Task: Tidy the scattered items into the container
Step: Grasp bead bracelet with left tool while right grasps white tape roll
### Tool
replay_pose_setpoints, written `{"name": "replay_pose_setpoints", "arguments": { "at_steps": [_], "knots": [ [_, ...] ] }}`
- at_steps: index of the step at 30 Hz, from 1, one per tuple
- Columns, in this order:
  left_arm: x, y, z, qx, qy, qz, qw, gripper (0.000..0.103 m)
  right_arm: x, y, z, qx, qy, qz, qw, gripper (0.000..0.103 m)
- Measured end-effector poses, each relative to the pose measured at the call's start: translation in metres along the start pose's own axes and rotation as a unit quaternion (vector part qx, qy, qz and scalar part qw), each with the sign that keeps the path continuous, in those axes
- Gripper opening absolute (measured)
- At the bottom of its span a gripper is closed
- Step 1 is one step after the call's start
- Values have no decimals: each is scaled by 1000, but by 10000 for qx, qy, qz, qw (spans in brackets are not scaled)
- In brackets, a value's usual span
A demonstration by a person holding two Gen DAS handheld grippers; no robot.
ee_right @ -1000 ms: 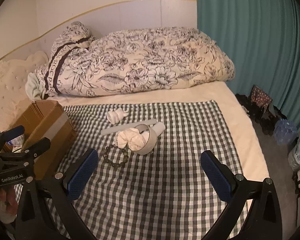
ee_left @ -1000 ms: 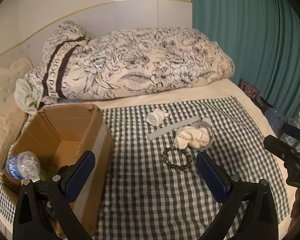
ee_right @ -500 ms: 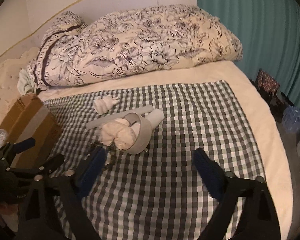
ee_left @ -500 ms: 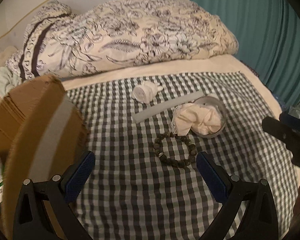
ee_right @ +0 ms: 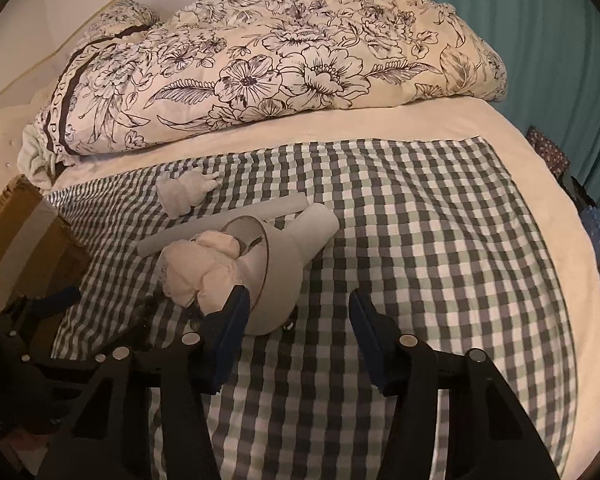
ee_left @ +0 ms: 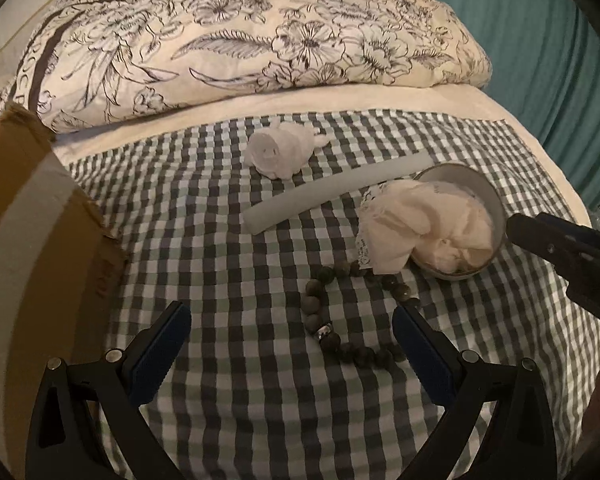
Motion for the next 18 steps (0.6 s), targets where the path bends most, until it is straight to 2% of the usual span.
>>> {"name": "replay_pose_setpoints", "arguments": {
  "at_steps": [4, 7, 11, 13, 15, 18],
  "knots": [
    [1, 12, 1, -56, -35, -22, 10000, 103, 0, 12, 1, -52, 0, -28, 10000, 52],
    [0, 22, 0, -154, -51, 47, 9999, 100, 6, 20, 0, -108, 14, -216, 9997, 52],
    [-1, 35, -5, -339, -99, 90, 9993, 93, 13, 30, -5, -191, 81, -322, 9993, 52],
    [0, 36, -5, -288, -89, 76, 9995, 89, 16, 33, -5, -191, 60, -383, 9991, 52],
    [3, 37, -4, -234, -100, 3, 9997, 83, 18, 35, -6, -237, 45, -434, 9988, 52],
    [6, 35, -2, -191, -98, -64, 9997, 54, 20, 39, -5, -238, 98, -353, 9990, 49]
  ]
}}
Point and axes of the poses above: each gripper's, at about its wrist camera, not at the fingertips, and y roughly the way its jaws point, x to its right, z to its top, the point moved 10 cm from there along y, roughly the way its jaws point, and after that the axes turned 13 degrees about -y, right-handed, at the moved point
